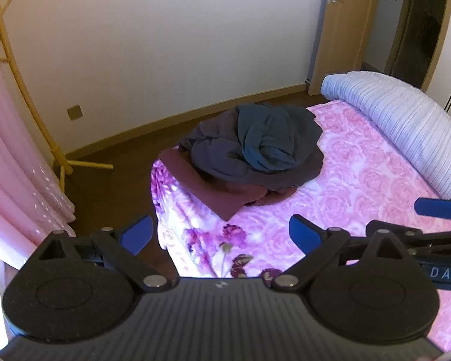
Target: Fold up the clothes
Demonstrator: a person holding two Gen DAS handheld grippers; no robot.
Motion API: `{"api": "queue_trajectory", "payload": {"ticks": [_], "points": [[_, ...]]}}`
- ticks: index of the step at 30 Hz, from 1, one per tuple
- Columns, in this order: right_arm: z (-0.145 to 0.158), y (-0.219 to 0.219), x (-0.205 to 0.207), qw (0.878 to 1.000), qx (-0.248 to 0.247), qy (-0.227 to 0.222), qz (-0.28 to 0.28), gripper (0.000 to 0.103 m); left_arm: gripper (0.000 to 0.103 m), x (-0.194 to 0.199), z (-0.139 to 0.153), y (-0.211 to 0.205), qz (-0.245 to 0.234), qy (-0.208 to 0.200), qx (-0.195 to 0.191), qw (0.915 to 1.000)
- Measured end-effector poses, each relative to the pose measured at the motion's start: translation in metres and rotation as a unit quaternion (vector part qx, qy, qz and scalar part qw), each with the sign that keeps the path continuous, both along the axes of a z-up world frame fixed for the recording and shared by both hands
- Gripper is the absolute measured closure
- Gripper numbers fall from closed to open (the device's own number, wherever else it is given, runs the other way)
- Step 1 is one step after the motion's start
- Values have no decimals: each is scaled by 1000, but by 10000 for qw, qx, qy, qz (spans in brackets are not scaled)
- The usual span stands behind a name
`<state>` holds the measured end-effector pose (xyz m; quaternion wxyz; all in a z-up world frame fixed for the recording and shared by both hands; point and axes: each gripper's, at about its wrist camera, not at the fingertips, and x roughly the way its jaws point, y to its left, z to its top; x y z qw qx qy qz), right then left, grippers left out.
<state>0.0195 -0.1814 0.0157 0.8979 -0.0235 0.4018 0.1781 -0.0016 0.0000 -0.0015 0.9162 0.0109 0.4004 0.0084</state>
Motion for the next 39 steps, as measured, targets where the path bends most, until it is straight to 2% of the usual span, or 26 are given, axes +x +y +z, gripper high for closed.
{"api": "queue_trajectory", "payload": {"ticks": [9, 39], "points": [[-3, 1, -1, 10000, 9, 7, -11, 19, 7, -6, -6, 0, 22, 28, -289, 9996], [-8, -7, 2, 10000, 45, 79, -8, 19, 7, 3, -6, -12, -66, 221, 19, 9997]]}}
